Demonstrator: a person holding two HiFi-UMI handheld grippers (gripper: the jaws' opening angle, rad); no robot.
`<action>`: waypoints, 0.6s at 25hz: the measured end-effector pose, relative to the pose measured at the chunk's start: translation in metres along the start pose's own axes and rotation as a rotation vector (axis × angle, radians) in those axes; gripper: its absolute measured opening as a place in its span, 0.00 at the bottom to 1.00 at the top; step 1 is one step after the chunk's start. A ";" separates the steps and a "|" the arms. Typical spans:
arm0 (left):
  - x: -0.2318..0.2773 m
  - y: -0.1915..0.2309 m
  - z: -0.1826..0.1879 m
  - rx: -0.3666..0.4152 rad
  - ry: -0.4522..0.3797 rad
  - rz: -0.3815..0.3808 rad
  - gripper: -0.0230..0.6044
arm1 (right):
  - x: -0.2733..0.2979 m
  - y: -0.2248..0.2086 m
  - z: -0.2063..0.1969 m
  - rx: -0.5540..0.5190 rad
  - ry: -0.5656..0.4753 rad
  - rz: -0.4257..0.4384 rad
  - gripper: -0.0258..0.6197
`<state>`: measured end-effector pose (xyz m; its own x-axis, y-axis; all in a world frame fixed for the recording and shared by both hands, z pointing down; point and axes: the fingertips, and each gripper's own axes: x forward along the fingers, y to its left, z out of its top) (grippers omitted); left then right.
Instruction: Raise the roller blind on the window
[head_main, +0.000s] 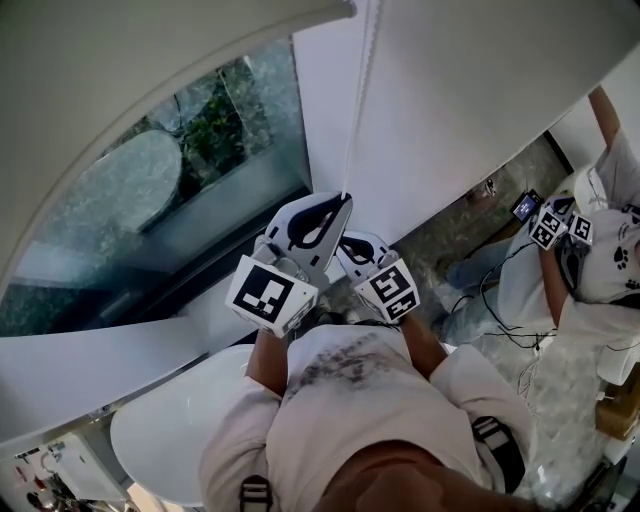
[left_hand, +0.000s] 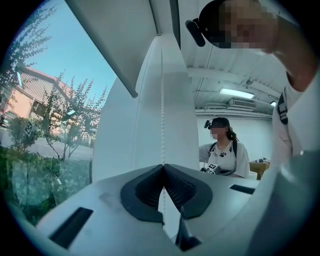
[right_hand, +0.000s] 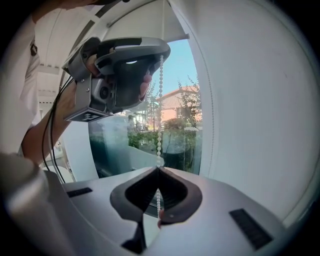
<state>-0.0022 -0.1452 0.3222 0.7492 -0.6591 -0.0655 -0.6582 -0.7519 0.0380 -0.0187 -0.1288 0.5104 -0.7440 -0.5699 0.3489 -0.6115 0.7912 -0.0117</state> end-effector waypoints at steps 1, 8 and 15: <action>0.000 0.000 -0.005 -0.004 0.005 0.002 0.05 | 0.002 0.000 -0.006 0.003 0.011 0.002 0.13; -0.004 -0.005 -0.033 -0.038 0.030 0.015 0.05 | 0.005 0.001 -0.035 0.025 0.074 0.009 0.13; -0.003 -0.002 -0.064 -0.071 0.066 0.028 0.05 | 0.016 -0.001 -0.064 0.044 0.130 0.019 0.13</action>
<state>0.0016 -0.1431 0.3863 0.7352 -0.6778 0.0025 -0.6740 -0.7307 0.1092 -0.0125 -0.1244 0.5763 -0.7162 -0.5188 0.4668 -0.6110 0.7894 -0.0600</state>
